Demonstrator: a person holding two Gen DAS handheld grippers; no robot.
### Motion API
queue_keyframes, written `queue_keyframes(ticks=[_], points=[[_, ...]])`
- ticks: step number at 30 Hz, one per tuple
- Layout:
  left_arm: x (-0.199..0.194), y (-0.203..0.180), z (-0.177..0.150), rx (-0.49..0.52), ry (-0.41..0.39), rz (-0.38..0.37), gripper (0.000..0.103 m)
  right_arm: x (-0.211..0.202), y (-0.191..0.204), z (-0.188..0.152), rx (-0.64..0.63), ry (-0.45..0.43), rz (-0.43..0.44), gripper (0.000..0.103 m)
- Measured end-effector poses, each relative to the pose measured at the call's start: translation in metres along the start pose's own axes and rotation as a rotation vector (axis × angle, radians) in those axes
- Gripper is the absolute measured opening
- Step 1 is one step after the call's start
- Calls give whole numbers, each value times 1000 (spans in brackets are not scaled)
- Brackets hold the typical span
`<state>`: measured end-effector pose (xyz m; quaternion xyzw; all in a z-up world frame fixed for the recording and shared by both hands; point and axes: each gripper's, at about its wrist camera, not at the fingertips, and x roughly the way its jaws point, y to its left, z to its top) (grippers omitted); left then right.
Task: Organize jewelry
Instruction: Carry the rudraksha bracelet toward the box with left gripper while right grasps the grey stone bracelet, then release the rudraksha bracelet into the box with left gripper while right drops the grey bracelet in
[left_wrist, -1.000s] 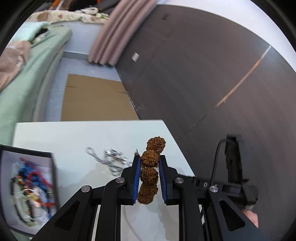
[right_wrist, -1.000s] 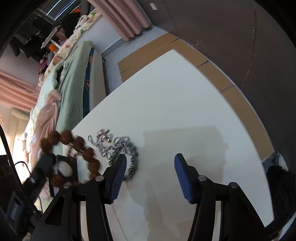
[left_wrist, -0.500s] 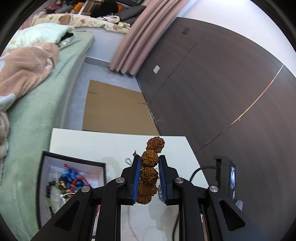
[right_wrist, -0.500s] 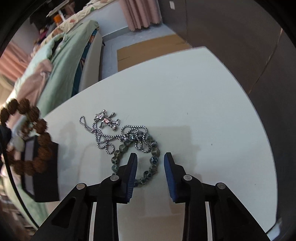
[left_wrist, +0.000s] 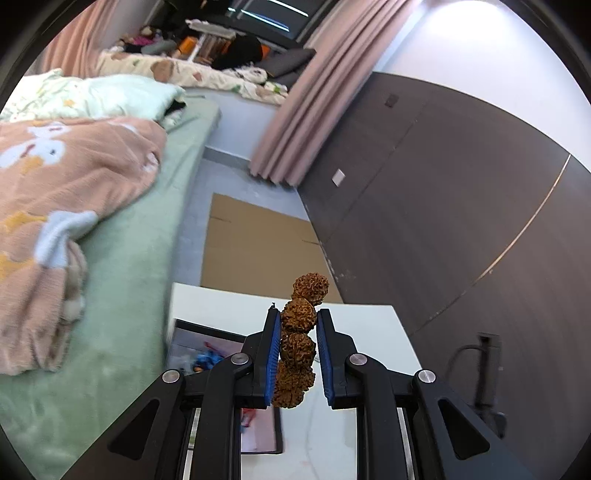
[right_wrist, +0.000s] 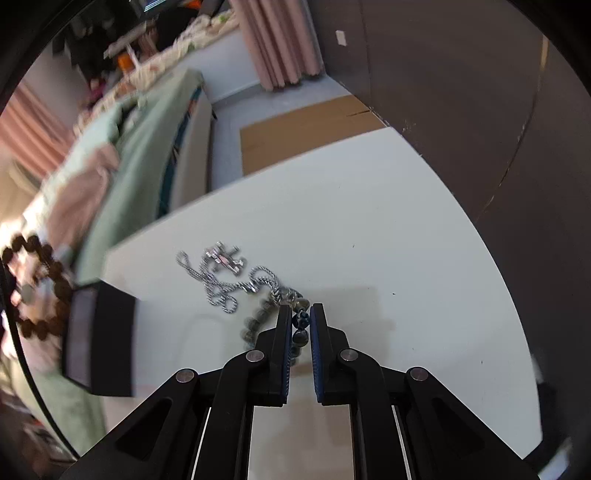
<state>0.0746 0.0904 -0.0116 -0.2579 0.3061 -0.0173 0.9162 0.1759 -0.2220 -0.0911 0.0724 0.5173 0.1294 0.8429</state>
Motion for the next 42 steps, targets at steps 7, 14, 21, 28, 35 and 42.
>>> queue_keyframes(ticks=[7,14,21,28,35,42], points=[[-4,15,-3,-35,22,41,20,-19,-7,-7,81,-48,119,11],[-2,13,-6,-32,35,71,21,-29,13,-5,111,-127,213,11],[-11,23,-7,-55,-19,85,103,-46,23,-5,125,-206,327,11],[-19,28,-3,-69,-43,96,103,-70,43,-3,97,-291,450,11],[-24,34,-2,-78,-71,104,103,-69,74,-4,56,-288,536,11],[-26,45,2,-103,-85,127,103,-45,117,-14,1,-212,587,11]])
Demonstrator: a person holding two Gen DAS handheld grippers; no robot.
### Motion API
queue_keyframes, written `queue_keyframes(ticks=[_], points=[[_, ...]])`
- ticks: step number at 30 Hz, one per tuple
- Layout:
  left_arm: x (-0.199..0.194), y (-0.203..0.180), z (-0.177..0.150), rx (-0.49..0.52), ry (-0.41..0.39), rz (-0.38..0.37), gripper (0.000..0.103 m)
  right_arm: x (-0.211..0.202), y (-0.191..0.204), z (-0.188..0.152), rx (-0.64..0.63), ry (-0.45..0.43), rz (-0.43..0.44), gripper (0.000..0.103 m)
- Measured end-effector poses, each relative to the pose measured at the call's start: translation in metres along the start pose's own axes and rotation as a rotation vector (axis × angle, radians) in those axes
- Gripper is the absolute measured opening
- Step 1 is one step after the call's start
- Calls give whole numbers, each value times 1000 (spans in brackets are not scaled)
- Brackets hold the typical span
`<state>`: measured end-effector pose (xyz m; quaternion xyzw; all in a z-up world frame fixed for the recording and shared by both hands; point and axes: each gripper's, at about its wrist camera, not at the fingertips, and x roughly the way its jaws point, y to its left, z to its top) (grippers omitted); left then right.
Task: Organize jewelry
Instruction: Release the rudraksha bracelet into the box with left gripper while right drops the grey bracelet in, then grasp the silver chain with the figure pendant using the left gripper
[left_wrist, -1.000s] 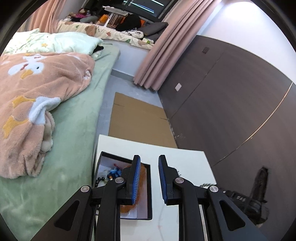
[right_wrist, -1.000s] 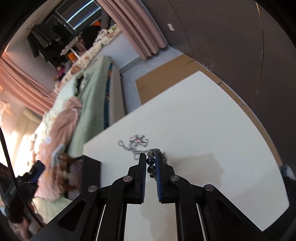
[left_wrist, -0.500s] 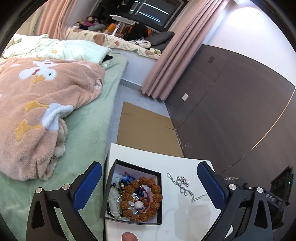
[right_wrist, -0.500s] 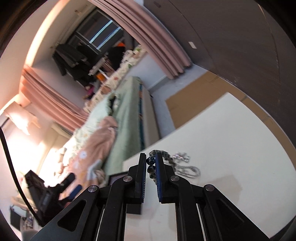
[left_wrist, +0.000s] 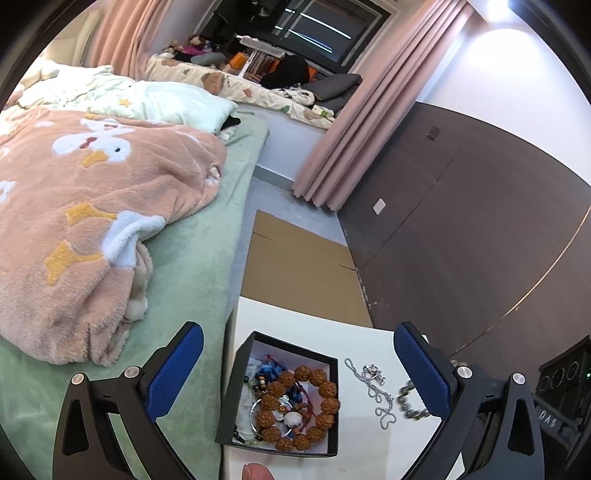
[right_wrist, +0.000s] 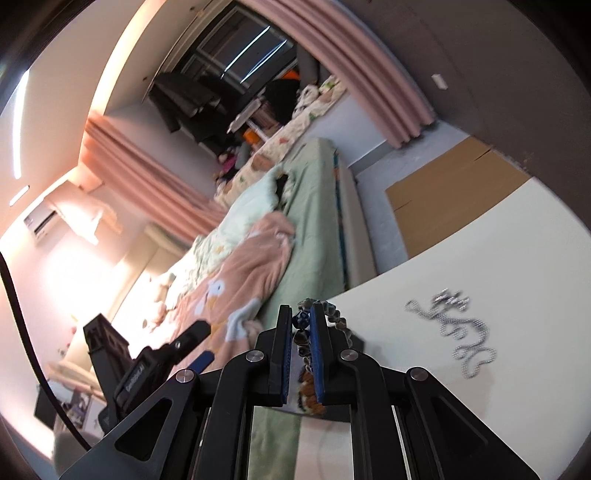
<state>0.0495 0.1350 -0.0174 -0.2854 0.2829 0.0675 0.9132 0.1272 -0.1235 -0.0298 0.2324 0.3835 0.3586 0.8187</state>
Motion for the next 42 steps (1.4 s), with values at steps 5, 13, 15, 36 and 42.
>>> queue_keyframes(ticks=[5,13,15,36,42], points=[[-2,12,4,-26,-9,22,103,31,11,-13,4,54,47,11],[-1,26,8,-58,-14,51,103,75,3,-24,87,214,62,31],[0,27,9,-58,-13,51,103,71,-4,-23,93,202,33,52],[29,-72,-31,187,106,-55,103,-40,-76,17,94,78,-269,59],[43,-101,-46,255,140,-107,92,-60,-97,21,119,87,-341,59]])
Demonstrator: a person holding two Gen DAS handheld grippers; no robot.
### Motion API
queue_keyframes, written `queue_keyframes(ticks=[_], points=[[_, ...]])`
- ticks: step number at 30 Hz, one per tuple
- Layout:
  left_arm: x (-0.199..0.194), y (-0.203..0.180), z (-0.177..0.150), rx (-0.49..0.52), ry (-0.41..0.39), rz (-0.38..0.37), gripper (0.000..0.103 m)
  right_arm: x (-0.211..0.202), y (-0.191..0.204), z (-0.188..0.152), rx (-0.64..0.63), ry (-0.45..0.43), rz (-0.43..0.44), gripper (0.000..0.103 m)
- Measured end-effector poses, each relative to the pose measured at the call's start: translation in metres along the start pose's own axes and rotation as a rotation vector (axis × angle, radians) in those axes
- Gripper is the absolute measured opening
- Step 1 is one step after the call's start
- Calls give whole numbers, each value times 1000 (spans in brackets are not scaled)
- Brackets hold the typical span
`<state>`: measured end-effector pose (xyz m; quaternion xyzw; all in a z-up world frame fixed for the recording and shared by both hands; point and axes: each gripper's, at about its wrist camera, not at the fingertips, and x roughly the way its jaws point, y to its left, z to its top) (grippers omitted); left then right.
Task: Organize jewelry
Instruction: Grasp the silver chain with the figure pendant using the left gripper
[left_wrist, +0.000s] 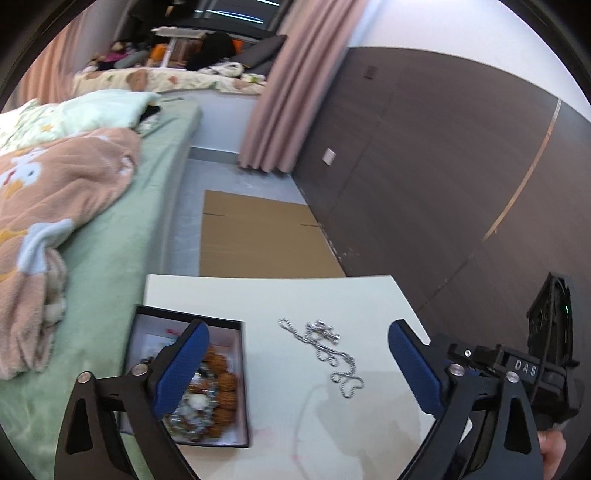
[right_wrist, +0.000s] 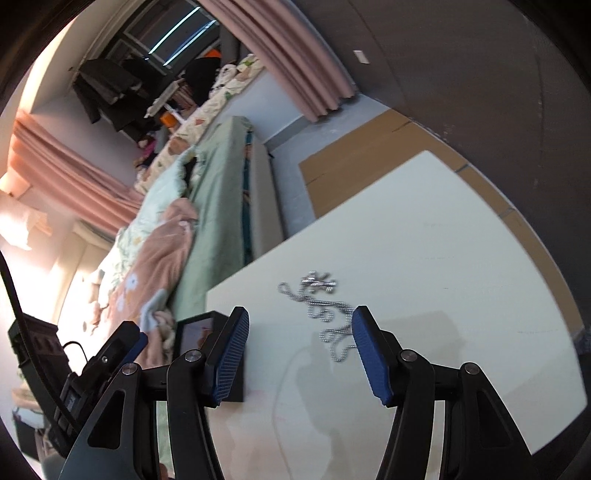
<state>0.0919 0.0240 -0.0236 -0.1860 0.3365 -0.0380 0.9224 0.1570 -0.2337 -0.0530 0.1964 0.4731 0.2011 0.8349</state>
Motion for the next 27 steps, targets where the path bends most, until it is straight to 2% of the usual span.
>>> queue_keyframes(ticks=[8,13,16,18,24,27], points=[[40,-37,-11,83,92,-51,66,-5,-44,9,106,40,-94,59],[58,-61,-23,194,109,-35,65,-3,-66,13,164,81,-121,59],[77,-74,-33,242,154,-38,57,-7,-73,18,174,77,-126,59],[91,-80,-39,263,191,-36,50,-9,-76,22,180,73,-123,59],[122,-86,-48,299,244,-23,41,-11,-81,32,187,70,-119,59],[133,-88,-53,310,261,-10,40,-13,-86,32,208,64,-113,59]])
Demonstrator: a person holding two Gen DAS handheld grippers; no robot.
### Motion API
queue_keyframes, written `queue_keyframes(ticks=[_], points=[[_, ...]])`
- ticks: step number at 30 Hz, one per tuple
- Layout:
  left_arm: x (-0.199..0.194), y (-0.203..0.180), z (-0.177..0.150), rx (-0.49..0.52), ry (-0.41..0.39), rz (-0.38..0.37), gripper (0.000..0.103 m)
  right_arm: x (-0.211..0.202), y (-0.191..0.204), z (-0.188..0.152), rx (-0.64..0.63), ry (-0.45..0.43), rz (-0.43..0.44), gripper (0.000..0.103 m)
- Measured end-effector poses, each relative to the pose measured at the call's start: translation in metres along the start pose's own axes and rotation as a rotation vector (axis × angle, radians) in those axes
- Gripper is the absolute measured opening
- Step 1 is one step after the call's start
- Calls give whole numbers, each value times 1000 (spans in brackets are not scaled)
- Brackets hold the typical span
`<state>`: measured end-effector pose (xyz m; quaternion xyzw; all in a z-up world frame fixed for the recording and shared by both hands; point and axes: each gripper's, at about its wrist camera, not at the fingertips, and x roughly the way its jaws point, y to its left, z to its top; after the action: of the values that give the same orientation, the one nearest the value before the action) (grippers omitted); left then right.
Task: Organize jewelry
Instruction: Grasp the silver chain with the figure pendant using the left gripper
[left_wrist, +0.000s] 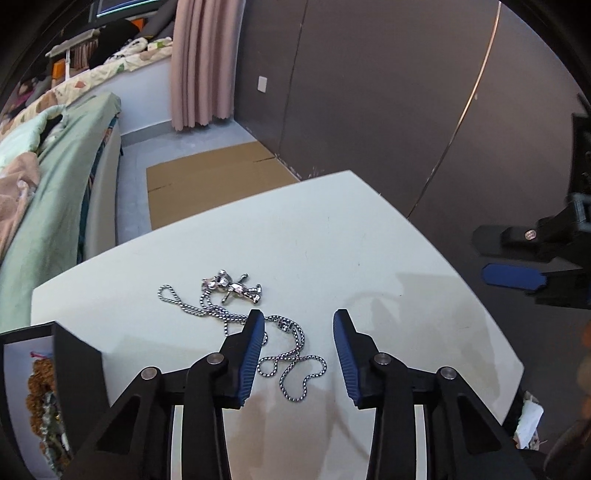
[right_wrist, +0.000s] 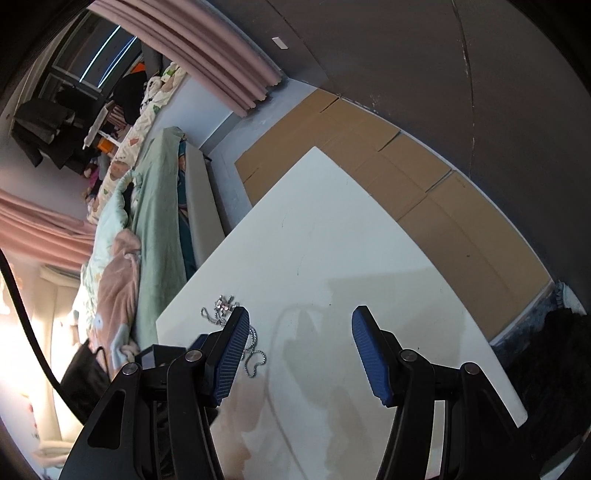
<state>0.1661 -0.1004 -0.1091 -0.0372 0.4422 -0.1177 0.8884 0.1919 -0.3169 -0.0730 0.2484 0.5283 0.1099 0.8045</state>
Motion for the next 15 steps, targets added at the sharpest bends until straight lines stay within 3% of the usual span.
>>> queue_keyframes(ticks=[15], points=[[29,4,-2,-2,13,54,33,1,-5,-1,22,22,17,59]])
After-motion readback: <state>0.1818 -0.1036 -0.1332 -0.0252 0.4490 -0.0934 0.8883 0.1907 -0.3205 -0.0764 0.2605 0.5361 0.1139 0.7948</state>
